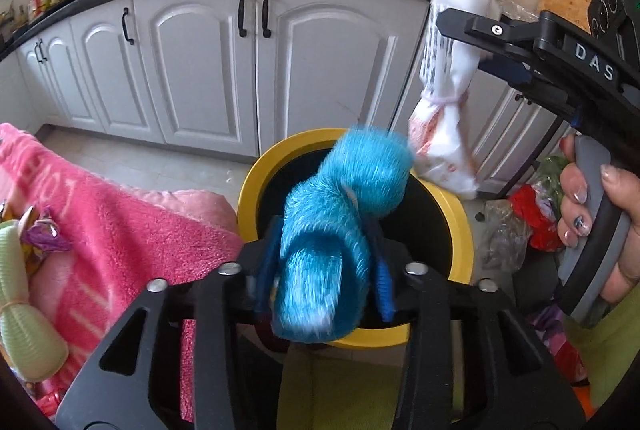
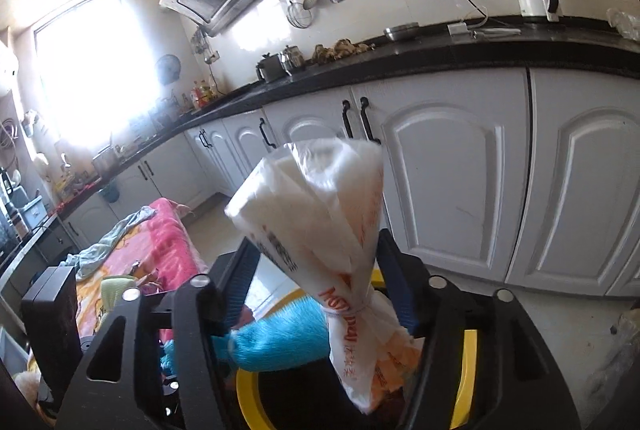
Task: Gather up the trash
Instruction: 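Carry both items over the yellow bin and open both tools to drop them, then move both tools back over the blanket toward the green sponge and wrappers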
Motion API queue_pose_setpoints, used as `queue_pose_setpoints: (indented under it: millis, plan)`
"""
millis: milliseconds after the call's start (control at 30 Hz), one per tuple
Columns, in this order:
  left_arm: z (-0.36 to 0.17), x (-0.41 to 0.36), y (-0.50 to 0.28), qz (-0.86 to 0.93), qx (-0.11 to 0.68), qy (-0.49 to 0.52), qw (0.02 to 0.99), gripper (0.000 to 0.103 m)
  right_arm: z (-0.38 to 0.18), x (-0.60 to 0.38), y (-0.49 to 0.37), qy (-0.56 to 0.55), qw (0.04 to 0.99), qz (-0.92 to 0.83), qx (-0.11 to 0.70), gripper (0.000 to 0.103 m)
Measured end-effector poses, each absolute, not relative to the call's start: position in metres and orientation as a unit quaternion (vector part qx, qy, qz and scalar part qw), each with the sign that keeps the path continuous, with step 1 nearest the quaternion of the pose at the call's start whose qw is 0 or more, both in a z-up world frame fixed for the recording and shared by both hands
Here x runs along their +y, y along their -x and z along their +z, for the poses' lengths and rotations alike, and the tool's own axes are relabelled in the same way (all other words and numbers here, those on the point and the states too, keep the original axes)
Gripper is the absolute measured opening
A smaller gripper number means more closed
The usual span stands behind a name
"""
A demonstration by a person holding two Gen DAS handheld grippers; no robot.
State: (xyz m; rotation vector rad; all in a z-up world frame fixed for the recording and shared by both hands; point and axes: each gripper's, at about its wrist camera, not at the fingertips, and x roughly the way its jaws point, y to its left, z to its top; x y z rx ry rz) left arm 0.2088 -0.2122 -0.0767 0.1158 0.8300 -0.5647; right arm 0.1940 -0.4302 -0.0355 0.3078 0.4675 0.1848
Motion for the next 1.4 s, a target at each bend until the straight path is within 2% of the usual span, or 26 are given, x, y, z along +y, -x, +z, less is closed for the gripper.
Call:
queue_pose_setpoints:
  millis: [167,233,300,600,1400]
  plan:
    - [-0.076,-0.202,-0.209,-0.261,0.397,-0.042,0.879,0.058,-0.040,-0.431,-0.194,-0.152,0.956,0.085,0.237,0.065]
    - [-0.074,-0.196,-0.209,-0.258,0.395,-0.033,0.881,0.060,-0.039,-0.429,-0.194,-0.149,0.956,0.086,0.236,0.067]
    - [-0.072,-0.192,-0.209,-0.253,0.393,-0.028,0.884,0.068,-0.036,-0.426,-0.192,-0.143,0.958,0.086,0.231,0.071]
    - [-0.055,-0.163,-0.205,-0.226,0.374,0.000,0.900,0.090,-0.025,-0.411,-0.185,-0.129,0.960,0.101,0.226,0.079]
    - [-0.003,-0.033,-0.170,-0.100,0.295,0.062,0.948,0.092,0.008,-0.320,-0.155,-0.043,0.959,0.186,0.210,0.089]
